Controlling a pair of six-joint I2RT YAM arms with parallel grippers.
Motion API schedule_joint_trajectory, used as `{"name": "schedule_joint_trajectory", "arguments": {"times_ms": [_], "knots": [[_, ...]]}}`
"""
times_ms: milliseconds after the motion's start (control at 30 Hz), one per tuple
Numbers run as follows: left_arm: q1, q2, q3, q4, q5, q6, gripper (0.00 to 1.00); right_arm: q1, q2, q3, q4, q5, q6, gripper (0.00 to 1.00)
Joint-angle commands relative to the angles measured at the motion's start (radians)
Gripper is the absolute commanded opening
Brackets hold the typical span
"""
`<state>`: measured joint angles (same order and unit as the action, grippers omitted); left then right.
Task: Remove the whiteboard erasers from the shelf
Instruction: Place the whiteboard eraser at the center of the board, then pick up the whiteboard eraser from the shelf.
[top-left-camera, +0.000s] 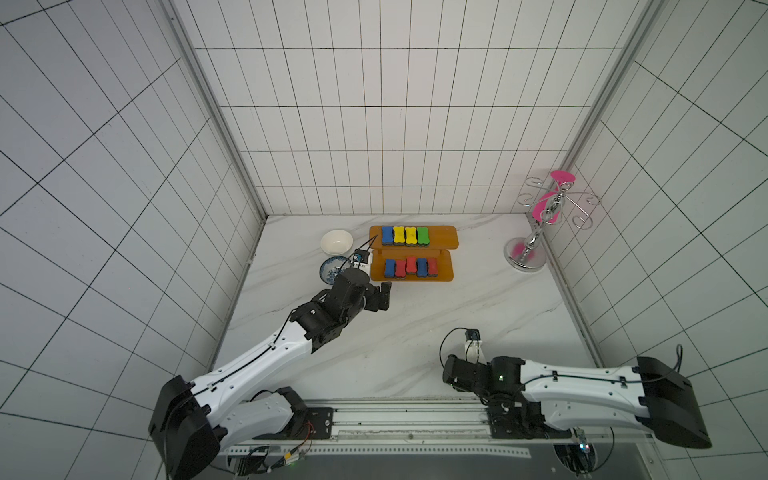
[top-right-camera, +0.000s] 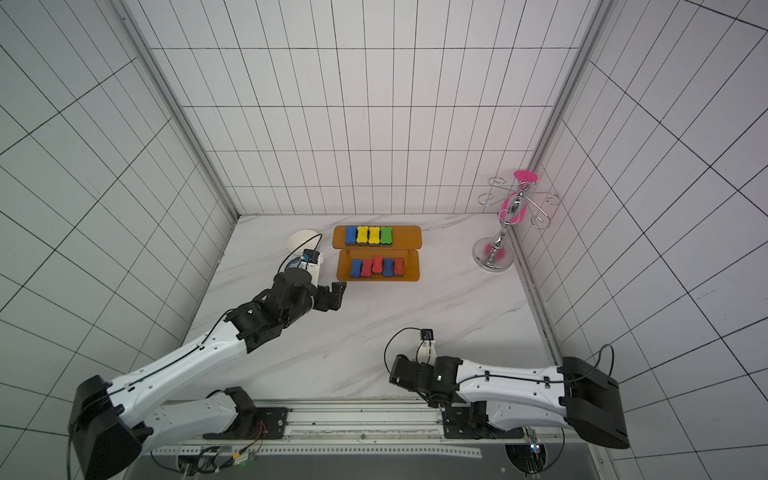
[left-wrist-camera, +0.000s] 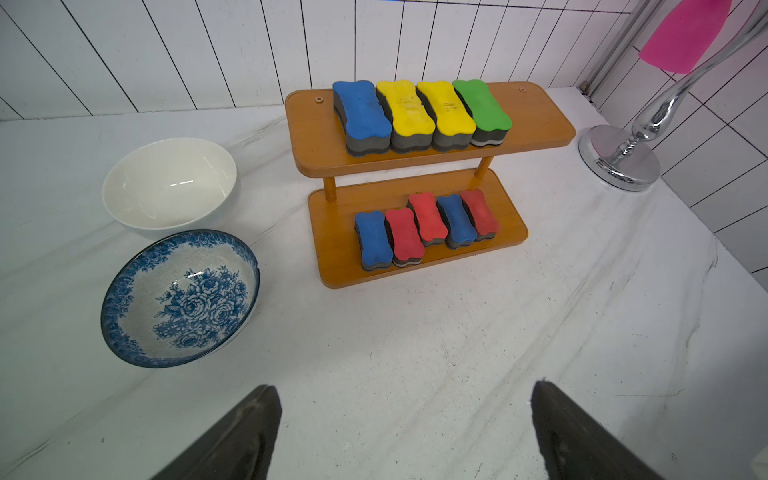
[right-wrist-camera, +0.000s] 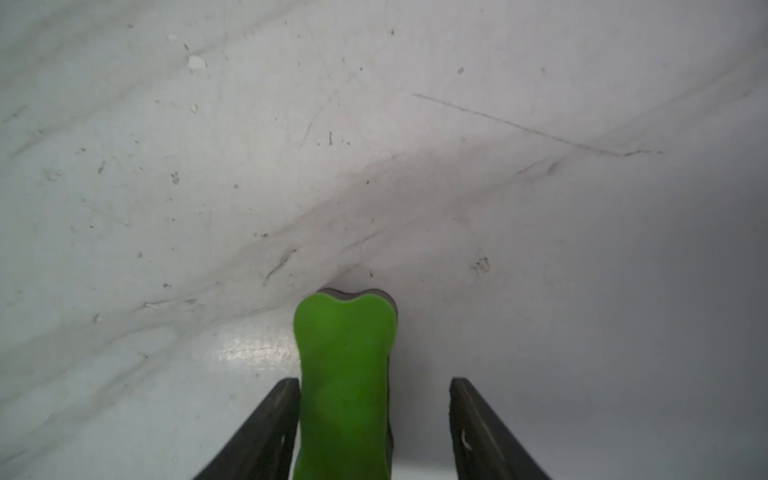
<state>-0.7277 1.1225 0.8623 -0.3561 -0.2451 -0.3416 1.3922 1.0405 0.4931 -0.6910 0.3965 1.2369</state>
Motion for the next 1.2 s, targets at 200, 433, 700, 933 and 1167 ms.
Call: {"name": "schedule_joint_trajectory", "arguments": {"times_ms": [200, 433, 700, 933, 1167], "knots": [[-0.017, 0.112, 0.101, 0.113, 0.017, 0.128, 0.94, -0.379, -0.002, 0.312, 0.038, -0.046, -0.409, 0.6], [-0.017, 0.21, 0.148, 0.189, -0.018, 0.15, 0.92, -0.719, 0.359, 0.7, 0.135, -0.341, -0.766, 0.55], [-0.013, 0.29, 0.236, 0.167, -0.071, 0.101, 0.91, -0.868, 0.729, 1.159, 0.052, -0.48, -0.891, 0.52], [-0.01, 0.306, 0.221, 0.167, -0.098, 0.093, 0.91, -0.888, 0.95, 1.445, -0.015, -0.484, -0.924, 0.53], [-0.006, 0.306, 0.204, 0.183, -0.105, 0.087, 0.91, -0.872, 1.068, 1.596, -0.083, -0.475, -0.941, 0.58]]}}
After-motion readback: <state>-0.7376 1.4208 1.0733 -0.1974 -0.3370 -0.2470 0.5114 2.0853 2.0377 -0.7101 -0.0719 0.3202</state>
